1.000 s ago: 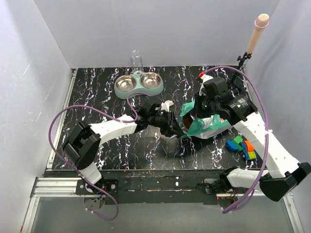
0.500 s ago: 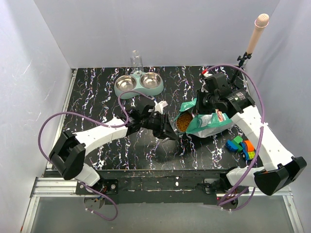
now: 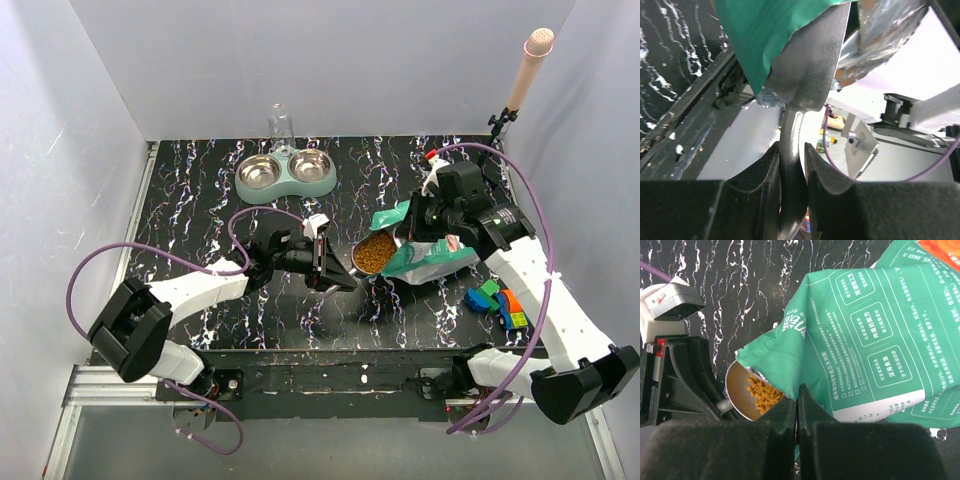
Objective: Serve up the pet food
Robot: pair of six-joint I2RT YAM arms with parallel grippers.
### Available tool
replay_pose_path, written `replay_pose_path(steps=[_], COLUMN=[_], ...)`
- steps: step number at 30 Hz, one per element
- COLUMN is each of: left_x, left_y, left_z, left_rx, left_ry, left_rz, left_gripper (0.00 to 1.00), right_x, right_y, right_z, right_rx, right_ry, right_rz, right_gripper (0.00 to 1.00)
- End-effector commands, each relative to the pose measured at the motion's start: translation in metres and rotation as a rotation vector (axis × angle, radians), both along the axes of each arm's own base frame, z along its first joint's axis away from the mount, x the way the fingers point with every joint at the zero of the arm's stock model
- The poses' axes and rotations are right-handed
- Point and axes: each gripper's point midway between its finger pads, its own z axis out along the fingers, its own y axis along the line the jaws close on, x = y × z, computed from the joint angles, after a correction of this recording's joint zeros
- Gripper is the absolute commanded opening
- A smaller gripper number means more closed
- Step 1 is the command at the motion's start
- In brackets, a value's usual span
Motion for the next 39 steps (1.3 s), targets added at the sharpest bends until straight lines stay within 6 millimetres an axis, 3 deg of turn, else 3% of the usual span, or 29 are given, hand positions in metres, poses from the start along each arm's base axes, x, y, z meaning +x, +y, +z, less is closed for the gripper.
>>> replay_pose_path(steps=[1, 3, 7, 11, 13, 16, 18, 23, 27, 32, 35, 39], left_x=[0.004, 0.006, 0.012, 0.002, -0.005, 0.003, 0.008, -0.005, -0.002, 0.005, 0.006, -0.002], left_y=[-0.004, -0.005, -0.016, 0.0, 0.004, -0.006, -0.005, 0.01, 0.018, 0.012, 0.013, 0.018], left_z=[0.056, 0.052, 0.0, 0.021, 0.018, 0.009, 0.032, 0.016, 0.034, 0.033, 0.05, 0.044], left_rx=[-0.22, -0.237, -0.22, -0.426, -0.369, -0.255, -0.348, -0.267, -0.369, -0.344, -0.414, -0.39], left_ry=[-0.121, -0.136, -0.078, -0.018, -0.047, -0.117, -0.08, -0.088, -0.059, -0.062, -0.044, -0.034], left_rz=[-0.036, -0.041, -0.084, -0.047, -0.039, -0.082, -0.082, -0.066, -0.044, -0.043, -0.036, -0.056], left_gripper=[0.0, 0.0, 0.0, 0.0, 0.0, 0.0, 0.0, 0.0, 0.0, 0.0, 0.0, 0.0], right_x=[0.008, 0.007, 0.007, 0.007, 0.006, 0.008, 0.011, 0.014, 0.014, 0.006, 0.005, 0.005], right_y=[0.0, -0.005, 0.003, -0.003, -0.007, -0.011, -0.016, -0.023, -0.031, -0.038, -0.046, -0.064], right_z=[0.031, 0.035, 0.043, 0.053, 0.055, 0.055, 0.053, 0.057, 0.054, 0.048, 0.047, 0.046], right_rx=[0.049, 0.044, 0.093, 0.073, 0.056, 0.037, 0.013, 0.014, -0.008, -0.036, -0.073, -0.15], right_ry=[-0.156, -0.172, -0.161, -0.179, -0.188, -0.195, -0.19, -0.197, -0.196, -0.191, -0.204, -0.215], right_rz=[0.029, 0.015, 0.019, 0.003, 0.002, -0.008, -0.027, -0.057, -0.084, -0.083, -0.093, -0.146], right_gripper=[0.01, 0.01, 0.01, 0.01, 0.01, 0.01, 0.01, 0.01, 0.01, 0.01, 0.01, 0.01])
